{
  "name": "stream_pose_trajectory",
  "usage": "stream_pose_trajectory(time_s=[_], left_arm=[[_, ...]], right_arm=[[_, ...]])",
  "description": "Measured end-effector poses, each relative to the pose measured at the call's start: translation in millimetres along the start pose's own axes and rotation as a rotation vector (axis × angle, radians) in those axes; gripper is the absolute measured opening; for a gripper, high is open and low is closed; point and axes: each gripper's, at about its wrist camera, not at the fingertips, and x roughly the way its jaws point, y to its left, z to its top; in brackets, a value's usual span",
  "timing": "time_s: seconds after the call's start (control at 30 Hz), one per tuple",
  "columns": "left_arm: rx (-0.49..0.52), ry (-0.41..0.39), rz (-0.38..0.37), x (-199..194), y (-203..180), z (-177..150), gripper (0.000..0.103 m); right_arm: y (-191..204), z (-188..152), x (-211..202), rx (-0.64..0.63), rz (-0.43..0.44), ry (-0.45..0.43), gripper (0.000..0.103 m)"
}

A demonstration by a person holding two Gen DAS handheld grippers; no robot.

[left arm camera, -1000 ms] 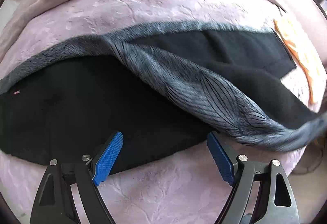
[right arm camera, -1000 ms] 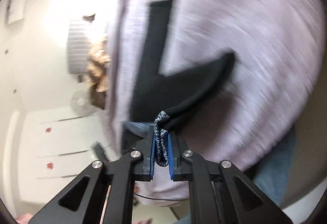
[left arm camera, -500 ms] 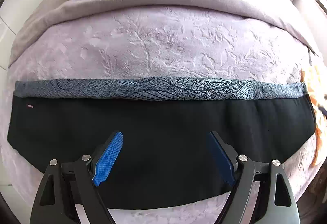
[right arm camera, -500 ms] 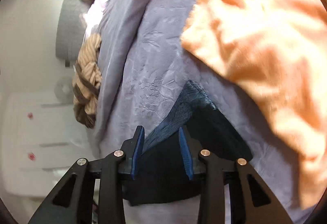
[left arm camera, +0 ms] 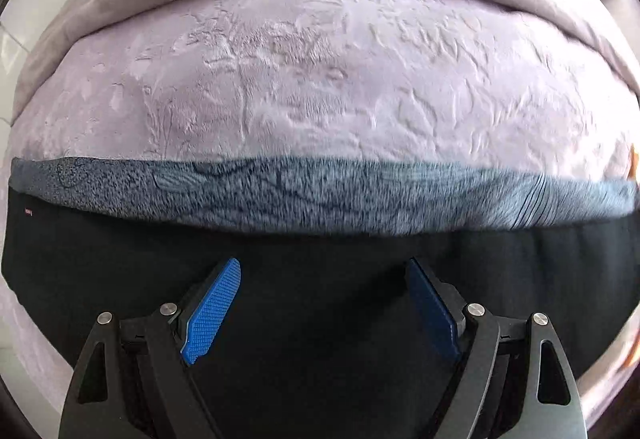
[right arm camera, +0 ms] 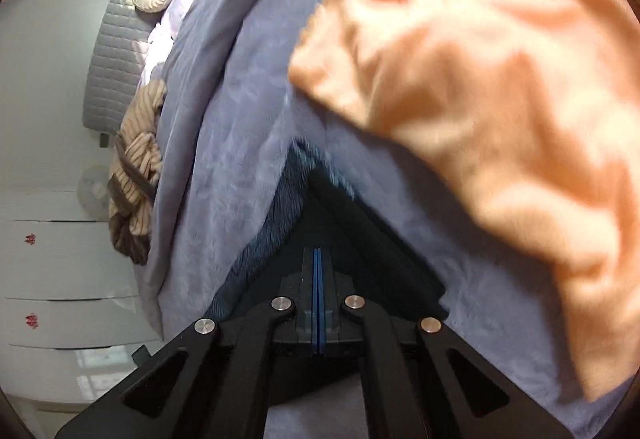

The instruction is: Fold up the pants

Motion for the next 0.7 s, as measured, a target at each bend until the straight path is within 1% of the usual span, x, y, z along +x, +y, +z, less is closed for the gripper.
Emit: stream_pose_trajectory(time_s=[0.03,0.07,0.1,0.13,0.17,0.2,0.27,0.3,0.33,0.37,0.43,0.47,0.5,0.57,0.63,0.7], left_arm=[[-0.003,-0.023,-0.021,-10.0,2.7,2.5,0.085],[0.004,-0.051,-0.025,-18.3,4.3,2.8,0.085],[0.031,-0.083,-0.014,-26.5,4.5,2.3,0.086],[0.049,-0.092,-0.001,-27.5,3.2,2.1,0.086],[0.066,-0.091,0.013,-25.1,1.7,2.2,0.086],[0.078,-0.079,0.028,-18.5,-1.5,3.3,0.086],[0.069,-0.052,0.044,0.4,-4.8,6.5,0.086],[0.056,-0.058,0.049,8.5,-5.9,8.1,0.086],[0.045,-0.081,0.065,16.1,-6.6,11.0,0.09],[0.037,-0.095,0.077,20.6,-8.4,14.1,0.093],[0.014,-0.123,0.084,28.3,-9.4,25.3,0.095],[0.013,-0.127,0.088,32.0,-10.6,31.7,0.095],[0.014,-0.123,0.091,36.1,-12.3,39.4,0.095],[0.004,-0.112,0.086,36.2,-8.2,49.4,0.095],[-0.008,-0.116,0.077,22.7,1.2,55.3,0.095],[0.01,-0.147,0.09,2.7,16.9,51.9,0.095]], right_arm=[[2.1,-0.3,-2.0,-0.003,-0.035,0.019,0.005],[6.2,-0.6,-4.0,-0.037,-0.026,0.045,0.005],[17.3,-3.2,-3.4,-0.109,-0.023,0.076,0.006],[38.3,-10.6,-2.3,-0.236,-0.049,0.102,0.012],[52.5,-15.5,1.3,-0.311,-0.069,0.109,0.028],[71.0,-21.8,9.4,-0.402,-0.078,0.114,0.038],[95.0,-27.6,35.5,-0.498,-0.068,0.143,0.038],[101.7,-28.7,52.8,-0.521,-0.066,0.171,0.038],[105.9,-30.5,74.6,-0.544,-0.07,0.202,0.038],[108.5,-31.9,96.0,-0.573,-0.097,0.223,0.036],[110.3,-30.4,123.0,-0.635,-0.152,0.221,0.033],[112.1,-25.5,131.5,-0.654,-0.167,0.201,0.027],[114.1,-18.4,138.2,-0.651,-0.181,0.186,0.018],[115.8,-2.0,147.0,-0.616,-0.185,0.183,0.016],[121.5,9.0,144.0,-0.585,-0.182,0.181,0.017],[126.4,12.7,125.7,-0.568,-0.147,0.179,0.026]])
